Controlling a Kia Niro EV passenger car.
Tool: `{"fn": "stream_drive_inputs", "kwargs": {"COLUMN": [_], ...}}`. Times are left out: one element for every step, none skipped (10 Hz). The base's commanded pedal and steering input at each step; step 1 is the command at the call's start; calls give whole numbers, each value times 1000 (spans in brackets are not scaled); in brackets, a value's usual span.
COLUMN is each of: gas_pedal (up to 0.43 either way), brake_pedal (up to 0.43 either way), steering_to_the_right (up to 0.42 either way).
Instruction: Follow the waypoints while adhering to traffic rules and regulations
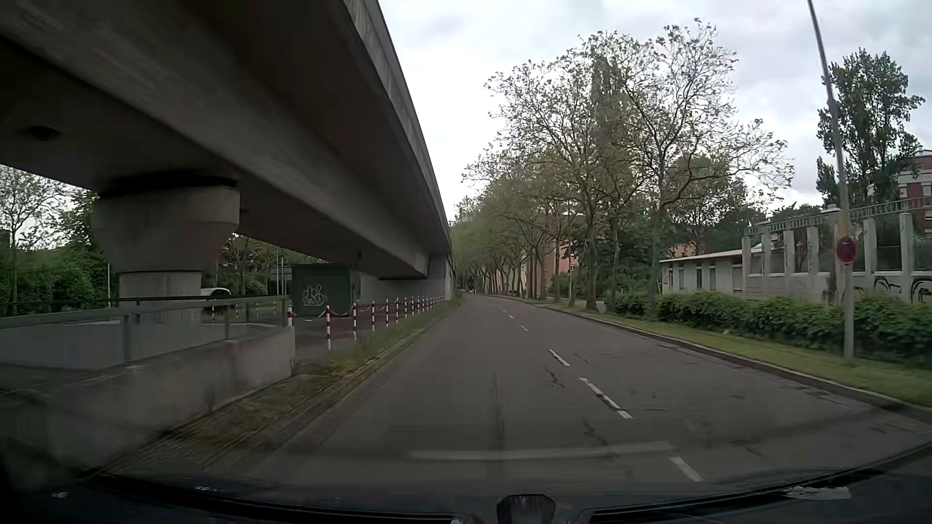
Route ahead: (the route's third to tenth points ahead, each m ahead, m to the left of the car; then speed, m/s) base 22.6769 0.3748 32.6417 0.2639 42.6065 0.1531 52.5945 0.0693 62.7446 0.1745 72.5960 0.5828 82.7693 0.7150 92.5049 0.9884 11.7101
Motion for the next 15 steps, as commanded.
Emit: {"fn": "stream_drive_inputs", "kwargs": {"gas_pedal": [130, 130, 130, 130, 130, 130, 130, 130, 130, 130, 118, 118, 118, 118, 118], "brake_pedal": [0, 0, 0, 0, 0, 0, 0, 0, 0, 0, 0, 0, 0, 0, 0], "steering_to_the_right": [-6, -5, -4, -1, 1, 2, 3, 5, 6, 6, 9, 10, 13, 15, 15]}}
